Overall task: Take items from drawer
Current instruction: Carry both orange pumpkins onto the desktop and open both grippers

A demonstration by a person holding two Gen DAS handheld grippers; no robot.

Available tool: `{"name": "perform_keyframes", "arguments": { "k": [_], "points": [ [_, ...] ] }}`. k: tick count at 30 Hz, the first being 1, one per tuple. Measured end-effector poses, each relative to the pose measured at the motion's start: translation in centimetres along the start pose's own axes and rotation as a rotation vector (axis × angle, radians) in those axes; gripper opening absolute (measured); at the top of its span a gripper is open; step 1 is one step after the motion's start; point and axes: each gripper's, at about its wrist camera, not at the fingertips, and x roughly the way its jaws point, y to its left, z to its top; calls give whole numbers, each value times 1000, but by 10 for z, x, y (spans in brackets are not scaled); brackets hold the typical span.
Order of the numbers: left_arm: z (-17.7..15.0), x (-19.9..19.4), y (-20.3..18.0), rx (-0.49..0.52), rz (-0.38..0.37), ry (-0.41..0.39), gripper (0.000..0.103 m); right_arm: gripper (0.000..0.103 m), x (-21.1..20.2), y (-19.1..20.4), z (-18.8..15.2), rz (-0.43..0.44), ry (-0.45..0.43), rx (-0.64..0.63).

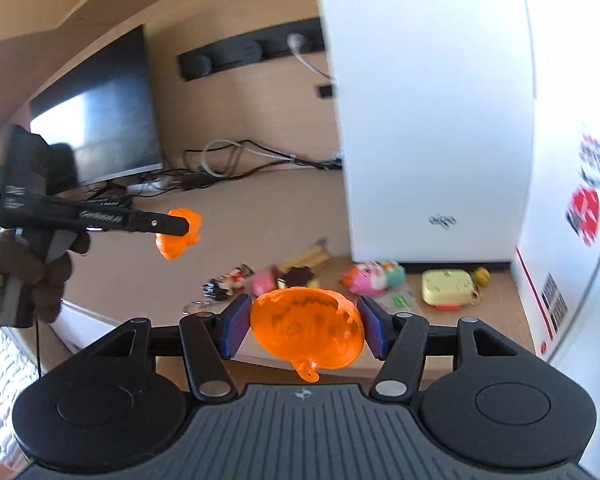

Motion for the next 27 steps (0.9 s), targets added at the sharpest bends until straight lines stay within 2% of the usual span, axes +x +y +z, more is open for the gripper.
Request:
{"name": "perform_keyframes", "arguments": {
  "k": [4,7,9,15,18,21,24,27],
  "points": [
    [-16,41,35,-91,15,93,39,58,1,-18,-17,-32,27,51],
    [-23,51,42,-111,34,130,39,58,1,-27,-29,-61,43,46],
    [-22,42,43,-110,15,99,39,58,6,-30,-28,-60,40,50],
    [-18,8,32,-93,-24,-95,39,58,15,-31,-24,-69,39,50],
    [-24,2,18,-72,-99,-102,39,58,29,-28,-21,-65,66,39],
    [-44,2,-2,-33,-194,-64,39,58,48,-22,-12,-67,59,9],
    [-66,11,-24,15,-314,-1,39,58,72,-24,4,-54,50,42],
    [-95,30,-44,75,-403,104,39,58,98,-24,16,-45,45,69]
  ]
}}
